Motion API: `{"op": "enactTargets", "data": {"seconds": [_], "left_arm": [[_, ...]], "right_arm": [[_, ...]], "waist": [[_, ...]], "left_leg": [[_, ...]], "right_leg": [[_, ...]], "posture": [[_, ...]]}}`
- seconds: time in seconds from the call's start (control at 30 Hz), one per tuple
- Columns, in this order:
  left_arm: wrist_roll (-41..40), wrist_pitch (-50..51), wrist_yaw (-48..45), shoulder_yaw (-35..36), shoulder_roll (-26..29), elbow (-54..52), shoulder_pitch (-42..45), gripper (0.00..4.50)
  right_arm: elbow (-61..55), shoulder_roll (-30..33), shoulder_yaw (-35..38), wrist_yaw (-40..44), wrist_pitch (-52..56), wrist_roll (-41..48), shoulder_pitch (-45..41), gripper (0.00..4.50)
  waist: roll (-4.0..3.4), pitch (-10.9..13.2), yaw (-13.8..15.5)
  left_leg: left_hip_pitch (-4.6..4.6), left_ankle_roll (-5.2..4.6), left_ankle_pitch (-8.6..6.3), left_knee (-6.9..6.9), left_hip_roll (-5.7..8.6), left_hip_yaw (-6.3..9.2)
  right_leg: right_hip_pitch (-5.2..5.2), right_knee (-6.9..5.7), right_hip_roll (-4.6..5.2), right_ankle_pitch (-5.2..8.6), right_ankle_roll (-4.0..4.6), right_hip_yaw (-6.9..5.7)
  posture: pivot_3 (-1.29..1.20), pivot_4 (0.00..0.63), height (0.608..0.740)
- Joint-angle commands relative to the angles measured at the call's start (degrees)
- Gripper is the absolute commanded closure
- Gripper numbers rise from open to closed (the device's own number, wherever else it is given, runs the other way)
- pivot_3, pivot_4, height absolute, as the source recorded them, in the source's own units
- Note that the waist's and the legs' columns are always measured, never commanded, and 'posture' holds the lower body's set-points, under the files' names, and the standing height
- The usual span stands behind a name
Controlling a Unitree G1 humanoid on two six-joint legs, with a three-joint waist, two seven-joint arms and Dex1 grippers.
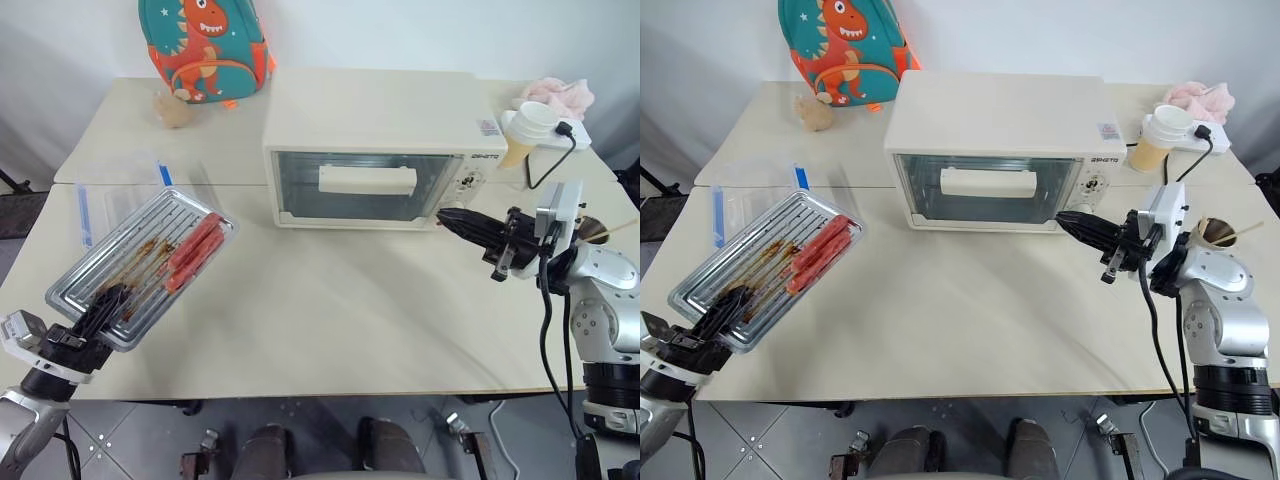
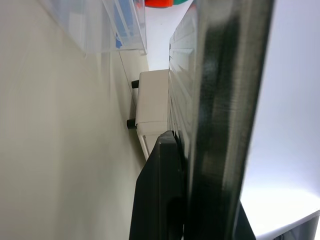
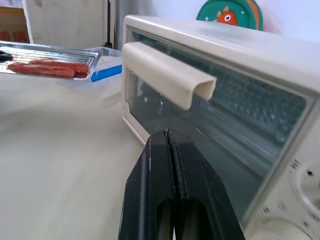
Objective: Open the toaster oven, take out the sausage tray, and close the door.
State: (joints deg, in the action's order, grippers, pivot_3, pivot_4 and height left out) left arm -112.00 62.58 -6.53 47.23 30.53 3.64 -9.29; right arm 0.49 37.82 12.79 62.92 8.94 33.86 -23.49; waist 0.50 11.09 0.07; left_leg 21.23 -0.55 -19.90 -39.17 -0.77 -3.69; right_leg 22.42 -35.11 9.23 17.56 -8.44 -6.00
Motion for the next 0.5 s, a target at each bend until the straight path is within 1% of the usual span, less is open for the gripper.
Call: {"op": "enactTargets", "data": {"seconds": [0.03, 0.07, 0.17, 0.2, 0.23, 0.27, 0.37, 0.43, 0.5], "left_arm": [[-0.99, 3.85, -3.19, 0.34, 3.43, 0.44, -0.35, 4.50], [-0.99, 5.71, -4.00, -0.69, 4.88, 0.67, -0.71, 4.50], [-0.99, 9.68, -6.36, -4.16, 9.15, 1.12, -1.21, 4.50], [-0.99, 10.81, -6.93, -6.43, 11.21, 0.99, -0.70, 4.50], [-0.99, 11.36, -7.01, -8.45, 12.68, 1.25, 0.44, 4.50], [-0.37, 12.27, -7.46, -10.77, 14.34, 1.24, 1.55, 4.50], [1.14, 13.40, -9.38, -14.86, 17.00, 1.15, 3.44, 4.50], [3.55, 14.27, -9.30, -22.24, 16.29, -0.73, 10.07, 4.50], [8.53, 15.11, -9.44, -29.73, 14.25, -1.52, 18.17, 4.50]], "right_arm": [[-1.33, 1.58, 1.90, 0.90, -0.83, 0.25, 0.40, 4.45], [-2.03, 2.51, 1.99, 1.47, -0.80, -0.09, 1.13, 4.45], [-5.61, 4.47, 3.07, 4.25, 1.19, 2.81, 3.92, 4.45], [-7.71, 5.50, 3.69, 5.75, 1.61, 3.71, 6.32, 4.08], [-9.44, 6.06, 4.23, 7.02, 0.69, 3.68, 8.53, 3.87], [-11.02, 6.20, 5.00, 7.50, 0.34, 4.21, 10.49, 3.56], [-13.77, 6.18, 6.14, 7.63, 0.82, 5.55, 13.58, 2.55], [-15.80, 4.91, 7.65, 11.78, -2.54, 7.13, 18.17, 1.86], [-16.35, 2.29, 10.50, 13.70, -4.33, 10.67, 21.86, 1.21]], "waist": [[0.00, 0.00, -0.05], [0.00, 0.00, -0.08], [0.00, 0.00, 0.02], [-0.01, 0.00, -0.02], [-0.01, 0.00, -0.04], [-0.01, 0.00, 0.01], [-0.01, 0.00, -0.10], [-0.01, 0.00, 0.06], [-0.01, 0.00, 0.82]], "left_leg": [[0.01, -0.01, 0.00, 0.00, 0.00, -0.01], [0.01, -0.01, -0.01, 0.00, 0.02, -0.01], [0.02, -0.01, -0.01, 0.00, 0.02, 0.02], [0.01, -0.02, -0.02, 0.02, 0.02, 0.01], [0.00, -0.02, -0.02, 0.03, 0.01, -0.02], [0.00, -0.02, -0.02, 0.04, 0.01, 0.01], [-0.01, -0.01, -0.03, 0.04, 0.00, -0.01], [-0.03, -0.01, -0.03, 0.04, 0.00, -0.09], [-0.03, 0.00, -0.02, 0.04, 0.03, -0.03]], "right_leg": [[0.00, 0.00, 0.01, 0.00, -0.01, 0.00], [0.00, 0.00, 0.00, 0.00, 0.00, -0.01], [0.01, 0.00, 0.00, 0.00, -0.01, -0.03], [0.00, 0.01, 0.00, 0.00, 0.00, -0.02], [0.01, 0.03, 0.00, 0.00, 0.00, 0.00], [0.00, 0.02, 0.00, 0.00, 0.00, -0.01], [0.00, 0.02, -0.01, 0.00, 0.00, 0.01], [0.00, 0.04, 0.00, 0.00, 0.00, 0.05], [-0.02, 0.02, -0.02, 0.00, 0.00, 0.00]], "posture": [[0.00, 0.150, 0.740], [0.00, 0.150, 0.740], [0.00, 0.150, 0.740], [0.00, 0.150, 0.740], [0.00, 0.150, 0.740], [0.00, 0.150, 0.740], [0.00, 0.150, 0.740], [0.00, 0.150, 0.740], [0.00, 0.150, 0.740]]}}
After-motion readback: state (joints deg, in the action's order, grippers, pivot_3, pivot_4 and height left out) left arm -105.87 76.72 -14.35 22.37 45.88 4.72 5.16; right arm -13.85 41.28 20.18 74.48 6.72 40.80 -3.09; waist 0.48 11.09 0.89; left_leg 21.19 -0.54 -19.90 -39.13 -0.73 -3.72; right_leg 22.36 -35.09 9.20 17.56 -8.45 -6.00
